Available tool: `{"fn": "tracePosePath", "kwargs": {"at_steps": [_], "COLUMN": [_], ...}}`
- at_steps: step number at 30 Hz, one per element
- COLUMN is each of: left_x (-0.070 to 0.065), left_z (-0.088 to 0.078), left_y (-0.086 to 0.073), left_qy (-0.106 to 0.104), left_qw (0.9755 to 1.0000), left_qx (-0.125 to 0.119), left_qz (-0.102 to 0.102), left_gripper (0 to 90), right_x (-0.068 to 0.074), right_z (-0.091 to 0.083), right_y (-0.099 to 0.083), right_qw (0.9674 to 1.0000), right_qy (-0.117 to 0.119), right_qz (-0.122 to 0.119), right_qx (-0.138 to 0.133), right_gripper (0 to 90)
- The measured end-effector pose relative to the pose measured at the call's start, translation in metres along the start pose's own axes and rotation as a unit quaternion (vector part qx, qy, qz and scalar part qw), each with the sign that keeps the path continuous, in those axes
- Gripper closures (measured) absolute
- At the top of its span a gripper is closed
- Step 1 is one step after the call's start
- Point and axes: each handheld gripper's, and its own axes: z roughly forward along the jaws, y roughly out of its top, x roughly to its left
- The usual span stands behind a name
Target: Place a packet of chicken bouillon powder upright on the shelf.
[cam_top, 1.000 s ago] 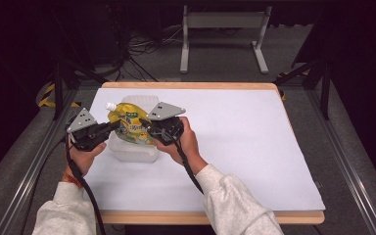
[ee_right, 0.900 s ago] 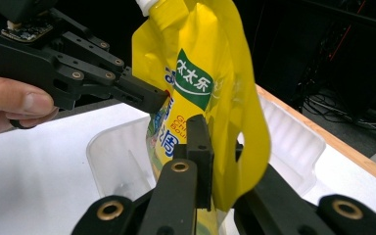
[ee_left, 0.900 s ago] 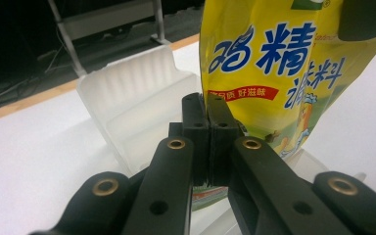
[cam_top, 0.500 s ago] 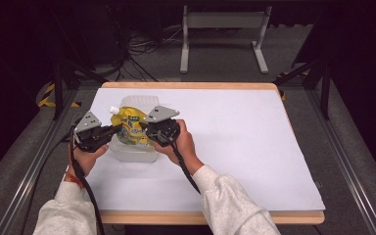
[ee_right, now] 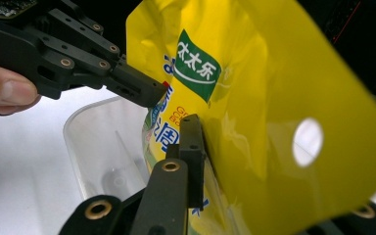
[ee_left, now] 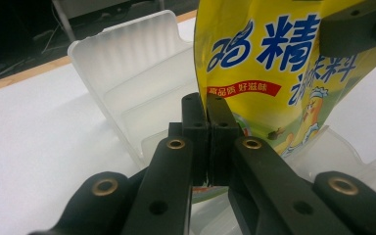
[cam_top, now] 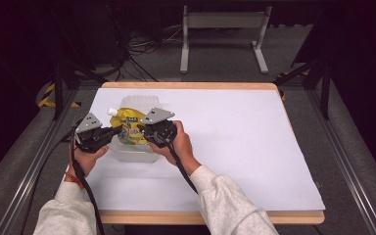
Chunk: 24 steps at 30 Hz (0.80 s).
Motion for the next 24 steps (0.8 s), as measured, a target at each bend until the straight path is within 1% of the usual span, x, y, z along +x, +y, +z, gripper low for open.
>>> {"fn": "tracePosePath", "kwargs": {"at_steps": [4,9,12,16,19,23,24], "left_x": [0.001,0.003,0.003,0.001,0.002,0.002,0.001], "left_z": [0.001,0.001,0.002,0.002,0.002,0.002,0.002], "left_y": [-0.001,-0.004,-0.005,-0.004,-0.005,-0.005,-0.005], "left_qy": [0.000,0.001,0.001,0.008,0.005,0.008,0.012], "left_qw": [1.0000,1.0000,1.0000,0.9999,1.0000,1.0000,0.9999], "left_qx": [-0.001,0.000,-0.001,0.001,-0.001,0.001,-0.001], "left_qz": [0.002,-0.003,-0.004,0.005,-0.003,0.000,0.000], "left_gripper": [88.8,88.5,88.4,88.4,87.9,87.4,87.3], "right_x": [-0.001,-0.003,-0.003,-0.005,-0.005,-0.005,-0.006], "right_z": [0.000,0.001,0.001,0.000,-0.001,-0.003,-0.003], "right_y": [-0.002,-0.008,-0.010,-0.015,-0.019,-0.020,-0.020], "right_qw": [1.0000,0.9999,0.9999,0.9998,0.9998,0.9998,0.9998], "right_qy": [0.001,0.004,0.004,0.007,0.010,0.010,0.011], "right_qz": [0.000,0.002,0.001,0.005,0.006,0.005,0.007], "right_qx": [0.003,0.012,0.012,0.015,0.018,0.018,0.017], "right_gripper": [81.6,79.3,79.2,79.2,79.2,79.3,79.3]}}
